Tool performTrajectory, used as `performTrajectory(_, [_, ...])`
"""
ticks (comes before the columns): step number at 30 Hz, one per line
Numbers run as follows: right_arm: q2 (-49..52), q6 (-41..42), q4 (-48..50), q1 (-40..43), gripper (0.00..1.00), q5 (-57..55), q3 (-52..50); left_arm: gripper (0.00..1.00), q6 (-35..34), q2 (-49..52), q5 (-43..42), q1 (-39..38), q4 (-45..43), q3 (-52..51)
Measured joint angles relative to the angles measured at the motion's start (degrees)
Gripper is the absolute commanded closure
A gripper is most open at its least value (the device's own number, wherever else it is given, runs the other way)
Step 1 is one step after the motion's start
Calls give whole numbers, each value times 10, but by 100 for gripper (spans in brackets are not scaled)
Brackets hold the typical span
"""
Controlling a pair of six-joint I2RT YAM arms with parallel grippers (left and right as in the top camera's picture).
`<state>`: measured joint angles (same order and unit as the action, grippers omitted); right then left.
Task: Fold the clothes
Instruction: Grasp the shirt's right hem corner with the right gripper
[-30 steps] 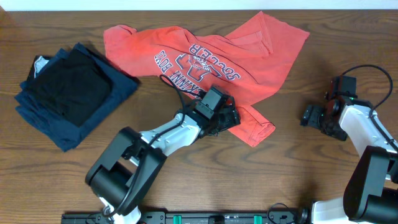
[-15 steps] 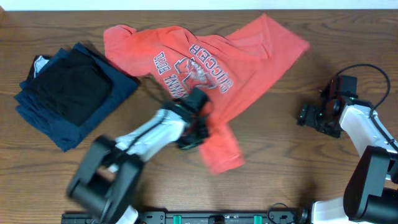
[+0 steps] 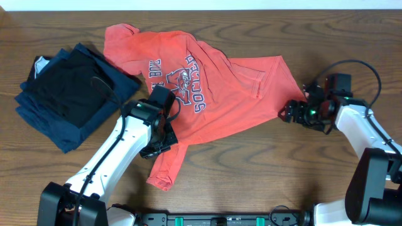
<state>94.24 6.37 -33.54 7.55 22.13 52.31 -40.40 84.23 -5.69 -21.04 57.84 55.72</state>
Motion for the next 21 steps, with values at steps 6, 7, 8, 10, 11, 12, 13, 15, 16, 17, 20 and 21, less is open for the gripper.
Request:
performTrajectory(6, [0,72,34,-35,11,-39,-1,94,5,0,16,0,2,0])
performTrajectory(7, [0,90,33,-40,12,-57,-3,95,6,0,17,0,3,0])
performTrajectory(8, [0,105,31,-41,11,-69,-5,94,7,0,17,0,4,0])
performTrajectory(10, [0,142,24,-40,11,-103,-10,94,9,0,19,0,5,0])
performTrajectory(11, [0,158,22,-40,10,-117,-11,94,11,0,19,0,5,0])
performTrajectory(12, [0,175,22,-40,10,-133,-12,94,13,0,19,0,5,0])
performTrajectory(13, [0,188,25,-40,10,-145,-14,94,13,0,19,0,5,0])
performTrajectory(15, [0,211,42,-40,9,-167,-16,94,13,0,19,0,6,0])
performTrajectory(16, [1,220,58,-40,9,-176,-16,94,14,0,19,0,6,0])
performTrajectory(17, [1,226,72,-40,9,-180,-17,94,15,0,19,0,7,0])
performTrajectory(20, [9,239,112,-40,10,-184,-17,94,15,0,19,0,6,0])
performTrajectory(21, [14,242,119,-40,10,-185,-17,94,15,0,19,0,7,0])
